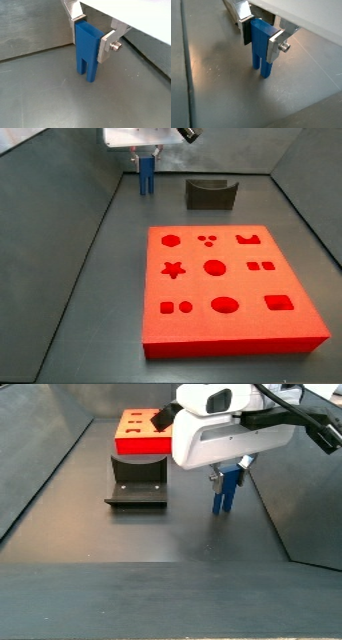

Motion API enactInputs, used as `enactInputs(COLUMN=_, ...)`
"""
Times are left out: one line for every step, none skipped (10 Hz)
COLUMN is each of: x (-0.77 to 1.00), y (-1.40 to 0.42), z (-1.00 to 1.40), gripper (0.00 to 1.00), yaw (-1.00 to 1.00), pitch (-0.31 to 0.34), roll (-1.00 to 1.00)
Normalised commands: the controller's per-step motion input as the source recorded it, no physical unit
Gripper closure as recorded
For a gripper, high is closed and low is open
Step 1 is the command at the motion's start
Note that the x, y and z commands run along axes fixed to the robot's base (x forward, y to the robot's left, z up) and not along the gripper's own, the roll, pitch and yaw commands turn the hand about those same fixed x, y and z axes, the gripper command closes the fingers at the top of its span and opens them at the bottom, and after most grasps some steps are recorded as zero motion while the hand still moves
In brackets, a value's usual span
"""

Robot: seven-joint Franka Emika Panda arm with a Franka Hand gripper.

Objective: Pick up the square-circle object. Move up. Move to above the board. Insert the square-circle object.
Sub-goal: Pick up the square-circle object, then move up, then move to above the board.

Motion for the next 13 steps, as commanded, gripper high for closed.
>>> enactInputs(x=0.0, y=0.0, z=0.0, gripper=1.0, yaw=0.0, pitch=0.0, roll=0.0)
enactInputs(x=0.0, y=0.0, z=0.0, gripper=1.0, yaw=0.0, pitch=0.0, roll=0.0)
enactInputs(x=0.0, y=0.0, z=0.83, gripper=1.0, yaw=0.0, pitch=0.0, roll=0.0)
enactInputs(x=-0.03, y=0.03, z=0.81, gripper=1.0, yaw=0.05, pitch=0.015, roll=0.0)
enactInputs(x=-0.05, y=0.03, z=0.71, gripper=1.0, yaw=0.04, pitch=0.024, roll=0.01)
enactInputs(x=-0.04, y=0.02, z=0.58, gripper=1.0, yaw=0.02, pitch=0.03, roll=0.03)
enactInputs(x=-0.03, y=0.01, z=0.39, gripper=1.0, yaw=0.01, pitch=0.041, roll=0.06)
enactInputs(x=-0.03, y=0.01, z=0.24, gripper=1.0, yaw=0.01, pitch=0.049, roll=0.08)
enactInputs(x=0.18, y=-0.17, z=1.0, gripper=1.0, yaw=0.04, pitch=-0.22, roll=-0.21)
enactInputs(x=0.18, y=-0.17, z=1.0, gripper=1.0, yaw=0.04, pitch=-0.2, roll=-0.21)
enactInputs(x=0.16, y=-0.16, z=1.0, gripper=1.0, yaw=0.04, pitch=-0.131, roll=-0.2)
enactInputs(x=0.15, y=-0.14, z=1.0, gripper=1.0, yaw=0.03, pitch=-0.074, roll=-0.18)
enactInputs(x=0.14, y=-0.13, z=1.0, gripper=1.0, yaw=0.03, pitch=-0.005, roll=-0.15)
